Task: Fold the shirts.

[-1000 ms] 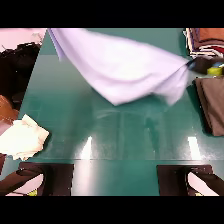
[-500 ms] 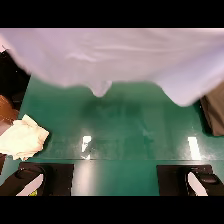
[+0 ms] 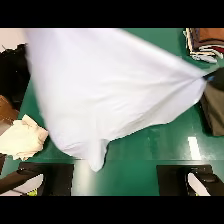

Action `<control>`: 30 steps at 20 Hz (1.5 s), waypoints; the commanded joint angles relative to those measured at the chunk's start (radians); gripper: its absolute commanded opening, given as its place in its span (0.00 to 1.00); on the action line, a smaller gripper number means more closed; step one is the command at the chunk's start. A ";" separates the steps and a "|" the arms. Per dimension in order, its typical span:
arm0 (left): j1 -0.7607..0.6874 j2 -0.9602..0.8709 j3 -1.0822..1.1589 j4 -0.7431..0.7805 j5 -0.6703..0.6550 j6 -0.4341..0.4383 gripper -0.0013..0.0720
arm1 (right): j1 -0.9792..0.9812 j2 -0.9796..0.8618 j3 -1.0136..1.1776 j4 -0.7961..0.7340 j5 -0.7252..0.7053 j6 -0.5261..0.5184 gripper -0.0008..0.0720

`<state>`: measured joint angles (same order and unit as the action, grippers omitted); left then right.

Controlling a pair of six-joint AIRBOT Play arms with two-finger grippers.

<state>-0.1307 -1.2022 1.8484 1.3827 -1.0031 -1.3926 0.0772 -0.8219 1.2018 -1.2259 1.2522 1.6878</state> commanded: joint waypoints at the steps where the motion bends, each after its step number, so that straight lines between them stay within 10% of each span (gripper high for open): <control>1: 0.000 -0.214 -0.148 0.048 -0.002 -0.033 0.05 | 0.068 -0.156 -0.172 -0.006 -0.162 0.042 0.03; 9: 0.001 -0.437 -0.148 0.093 0.149 -0.059 0.10 | 0.120 -0.574 -0.016 0.055 -0.414 0.035 0.05; 11: 0.026 -0.437 -0.103 0.097 0.074 -0.083 0.74 | 0.120 -0.629 0.080 0.055 -0.353 0.026 0.45; 18: 0.183 -0.291 -0.236 0.050 -0.377 -0.092 0.74 | 0.108 -0.492 0.113 0.056 -0.157 -0.126 0.46; 30: 0.180 0.233 -1.274 -0.285 -0.126 -0.109 0.74 | -0.053 -0.146 -0.119 0.121 -0.118 -0.134 0.46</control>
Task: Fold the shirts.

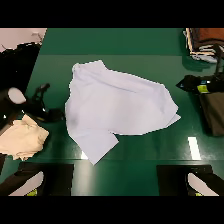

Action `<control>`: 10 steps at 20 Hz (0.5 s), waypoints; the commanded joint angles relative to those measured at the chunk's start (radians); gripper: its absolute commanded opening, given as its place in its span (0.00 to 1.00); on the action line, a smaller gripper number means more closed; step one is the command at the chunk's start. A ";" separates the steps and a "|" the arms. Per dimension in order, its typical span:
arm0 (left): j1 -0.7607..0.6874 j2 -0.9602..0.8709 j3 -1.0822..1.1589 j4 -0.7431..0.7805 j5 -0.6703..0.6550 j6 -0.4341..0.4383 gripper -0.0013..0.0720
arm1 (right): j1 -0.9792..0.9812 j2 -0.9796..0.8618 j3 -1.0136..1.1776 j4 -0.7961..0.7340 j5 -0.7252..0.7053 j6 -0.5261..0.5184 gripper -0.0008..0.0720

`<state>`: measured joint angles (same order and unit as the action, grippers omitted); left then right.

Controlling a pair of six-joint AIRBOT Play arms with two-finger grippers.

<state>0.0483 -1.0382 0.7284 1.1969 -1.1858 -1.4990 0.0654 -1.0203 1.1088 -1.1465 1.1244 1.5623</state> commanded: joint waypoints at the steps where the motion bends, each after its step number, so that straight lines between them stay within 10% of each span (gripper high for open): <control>1: 0.001 0.069 -0.181 -0.120 0.069 -0.002 0.74 | -0.048 0.060 -0.026 0.053 0.012 -0.020 0.46; 10: 0.001 0.069 -0.289 -0.274 0.179 0.042 0.67 | -0.050 0.073 -0.026 0.055 0.024 -0.019 0.46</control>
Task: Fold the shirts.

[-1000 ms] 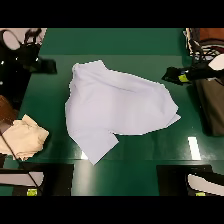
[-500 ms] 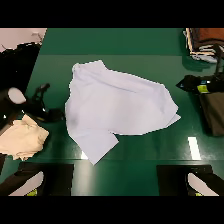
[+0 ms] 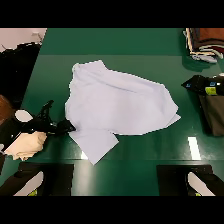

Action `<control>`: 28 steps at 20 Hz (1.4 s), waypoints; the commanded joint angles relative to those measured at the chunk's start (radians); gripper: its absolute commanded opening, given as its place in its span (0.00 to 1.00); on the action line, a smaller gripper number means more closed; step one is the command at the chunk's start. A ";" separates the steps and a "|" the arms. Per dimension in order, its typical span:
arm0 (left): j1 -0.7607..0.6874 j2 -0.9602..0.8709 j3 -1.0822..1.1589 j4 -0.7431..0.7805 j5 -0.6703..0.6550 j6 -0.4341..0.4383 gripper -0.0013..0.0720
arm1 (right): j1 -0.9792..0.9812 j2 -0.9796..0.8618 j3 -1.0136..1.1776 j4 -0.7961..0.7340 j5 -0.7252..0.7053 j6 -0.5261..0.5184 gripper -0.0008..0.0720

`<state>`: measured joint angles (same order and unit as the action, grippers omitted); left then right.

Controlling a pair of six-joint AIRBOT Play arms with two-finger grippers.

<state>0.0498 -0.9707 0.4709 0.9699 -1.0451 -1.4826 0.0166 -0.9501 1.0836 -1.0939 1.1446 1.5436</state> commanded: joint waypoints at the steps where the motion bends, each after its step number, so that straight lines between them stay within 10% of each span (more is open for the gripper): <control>1: 0.000 0.002 -0.031 -0.060 0.043 0.028 0.40 | -0.008 0.003 -0.001 0.000 0.012 -0.001 0.46; 3: 0.000 0.002 -0.011 -0.084 0.048 0.042 0.04 | -0.054 0.003 -0.002 -0.001 0.062 -0.004 0.46; 9: 0.000 0.003 0.245 -0.031 0.035 0.058 0.05 | -0.323 0.077 -0.246 -0.029 0.156 -0.046 0.46; 11: 0.000 0.003 0.310 -0.035 0.037 0.058 0.05 | -0.445 0.070 -0.359 0.008 0.161 -0.095 0.69; 28: 0.000 0.003 0.330 -0.034 0.000 0.050 0.05 | -0.248 -0.319 -0.392 0.176 -0.028 -0.183 0.37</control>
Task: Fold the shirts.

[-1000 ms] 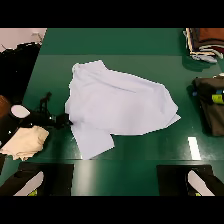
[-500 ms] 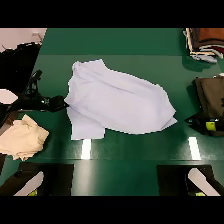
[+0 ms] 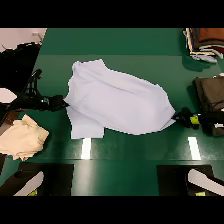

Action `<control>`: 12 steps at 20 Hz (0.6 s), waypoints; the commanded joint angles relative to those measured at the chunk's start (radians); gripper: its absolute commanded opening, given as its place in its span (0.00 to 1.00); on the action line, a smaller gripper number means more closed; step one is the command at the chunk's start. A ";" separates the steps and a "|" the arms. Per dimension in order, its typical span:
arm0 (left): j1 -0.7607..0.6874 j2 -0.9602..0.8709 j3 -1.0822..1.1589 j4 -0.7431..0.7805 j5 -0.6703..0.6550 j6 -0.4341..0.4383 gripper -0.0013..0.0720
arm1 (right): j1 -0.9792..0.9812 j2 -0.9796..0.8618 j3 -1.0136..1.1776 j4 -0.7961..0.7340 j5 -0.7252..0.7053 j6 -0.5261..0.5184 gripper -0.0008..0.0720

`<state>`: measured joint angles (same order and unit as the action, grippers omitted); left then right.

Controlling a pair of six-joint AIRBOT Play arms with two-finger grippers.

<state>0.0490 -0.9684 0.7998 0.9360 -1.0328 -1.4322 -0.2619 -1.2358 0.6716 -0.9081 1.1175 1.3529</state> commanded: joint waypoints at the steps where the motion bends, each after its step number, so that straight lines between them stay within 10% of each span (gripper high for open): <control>1: 0.001 0.000 0.001 0.000 -0.021 0.000 0.05 | 0.030 -0.033 0.020 -0.012 0.011 0.007 0.24; 3: 0.001 0.005 0.001 0.000 -0.034 0.000 0.05 | 0.027 -0.009 0.021 -0.019 0.026 0.000 0.04; 12: 0.003 0.133 0.667 0.073 -0.165 -0.004 0.05 | -0.048 0.429 0.500 -0.034 0.082 -0.004 0.04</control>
<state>0.0509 -0.8650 1.1992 0.9745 -1.1496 -1.4345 -0.2878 -0.9283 0.9619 -0.9413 1.1900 1.3499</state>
